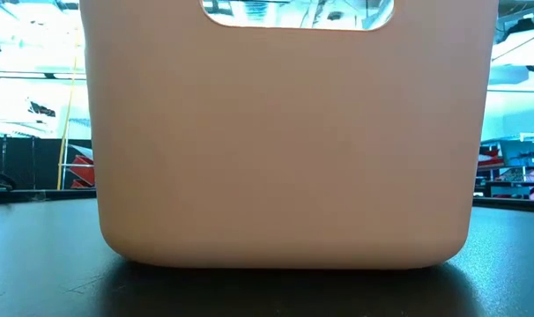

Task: Sort soda cans
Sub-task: Put the top right red soda can into the yellow bin

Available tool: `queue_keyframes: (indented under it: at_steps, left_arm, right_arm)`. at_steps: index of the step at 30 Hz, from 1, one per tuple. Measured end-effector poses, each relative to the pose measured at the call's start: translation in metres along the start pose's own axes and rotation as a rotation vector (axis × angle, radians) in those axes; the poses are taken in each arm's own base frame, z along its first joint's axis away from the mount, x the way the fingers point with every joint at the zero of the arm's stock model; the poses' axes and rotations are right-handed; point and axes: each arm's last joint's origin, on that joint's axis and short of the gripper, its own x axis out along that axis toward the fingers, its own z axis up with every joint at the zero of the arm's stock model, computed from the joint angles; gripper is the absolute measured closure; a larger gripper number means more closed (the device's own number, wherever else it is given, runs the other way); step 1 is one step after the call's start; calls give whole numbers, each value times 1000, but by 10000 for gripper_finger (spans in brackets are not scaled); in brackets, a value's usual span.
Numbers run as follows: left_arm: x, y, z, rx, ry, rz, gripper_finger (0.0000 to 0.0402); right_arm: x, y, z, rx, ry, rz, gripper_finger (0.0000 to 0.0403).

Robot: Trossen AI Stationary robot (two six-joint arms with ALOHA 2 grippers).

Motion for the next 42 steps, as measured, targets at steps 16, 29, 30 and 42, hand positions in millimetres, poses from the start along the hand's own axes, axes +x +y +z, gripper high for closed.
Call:
queue_keyframes:
  at_steps: [16,29,30,42]
  left_arm:
    - [-3,2,18,10,-222,29,90]
    - [-3,2,19,24,-226,52,89]
    - [-3,2,19,30,-228,53,89]
    - [-3,3,19,55,-219,104,89]
  right_arm:
    - [19,-29,-77,182,-475,388,3]
    - [47,-19,-56,169,-582,442,3]
    - [47,-18,-54,168,-590,438,3]
    - [70,-16,-33,149,-572,380,34]
